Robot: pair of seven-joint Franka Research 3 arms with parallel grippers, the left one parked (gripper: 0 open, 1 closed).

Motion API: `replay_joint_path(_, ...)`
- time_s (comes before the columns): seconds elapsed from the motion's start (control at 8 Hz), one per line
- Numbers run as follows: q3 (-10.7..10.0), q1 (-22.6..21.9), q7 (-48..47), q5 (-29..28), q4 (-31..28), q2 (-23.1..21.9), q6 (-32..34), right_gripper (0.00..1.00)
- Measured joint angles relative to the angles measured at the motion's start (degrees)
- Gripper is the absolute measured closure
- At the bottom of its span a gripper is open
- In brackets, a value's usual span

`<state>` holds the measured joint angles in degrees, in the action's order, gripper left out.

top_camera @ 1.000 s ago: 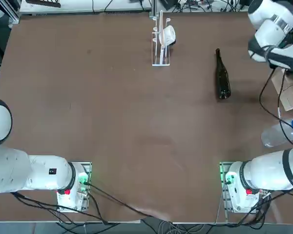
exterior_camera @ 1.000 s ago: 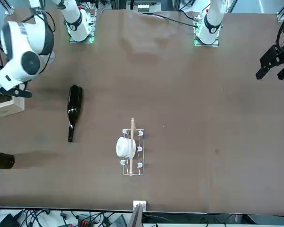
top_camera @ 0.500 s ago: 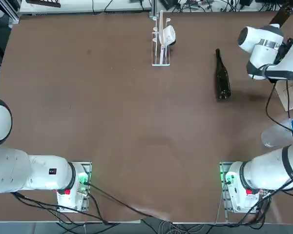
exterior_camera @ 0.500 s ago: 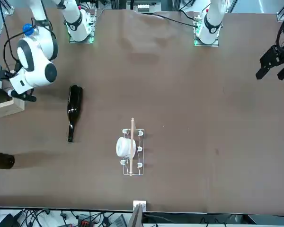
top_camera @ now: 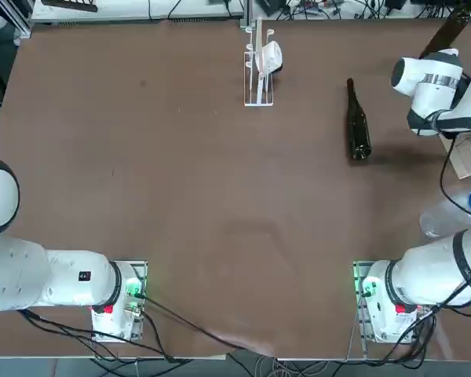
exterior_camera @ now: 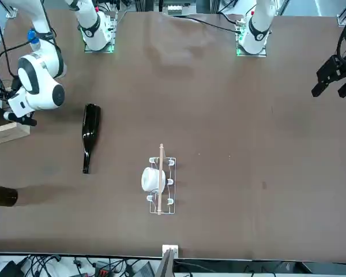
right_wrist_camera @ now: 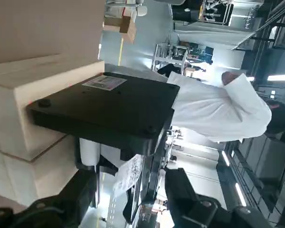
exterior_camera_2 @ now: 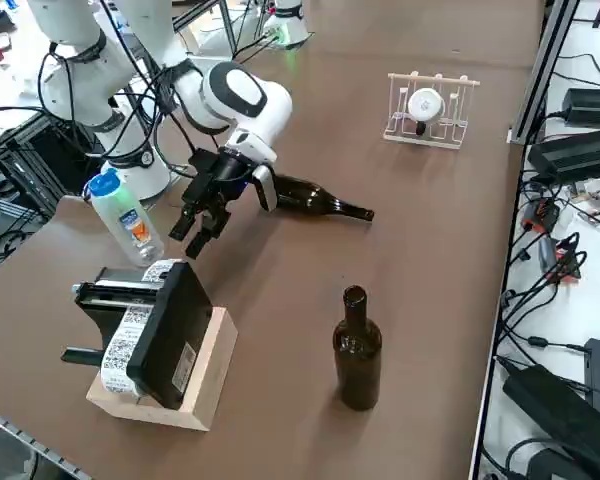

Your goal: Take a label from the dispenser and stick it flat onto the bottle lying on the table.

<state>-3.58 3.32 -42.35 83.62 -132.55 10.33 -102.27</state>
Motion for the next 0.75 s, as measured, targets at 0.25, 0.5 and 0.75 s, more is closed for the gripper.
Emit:
replay_joint_path(0.25,0.0,0.8,-2.4,1.6,-0.2,1.5,0.0,0.16)
replay_joint_path(0.5,0.0,1.1,-3.3,2.4,-0.2,2.4,0.3,0.19)
replay_joint_path(0.75,0.0,1.4,-3.4,3.2,-0.1,2.5,1.1,0.22)
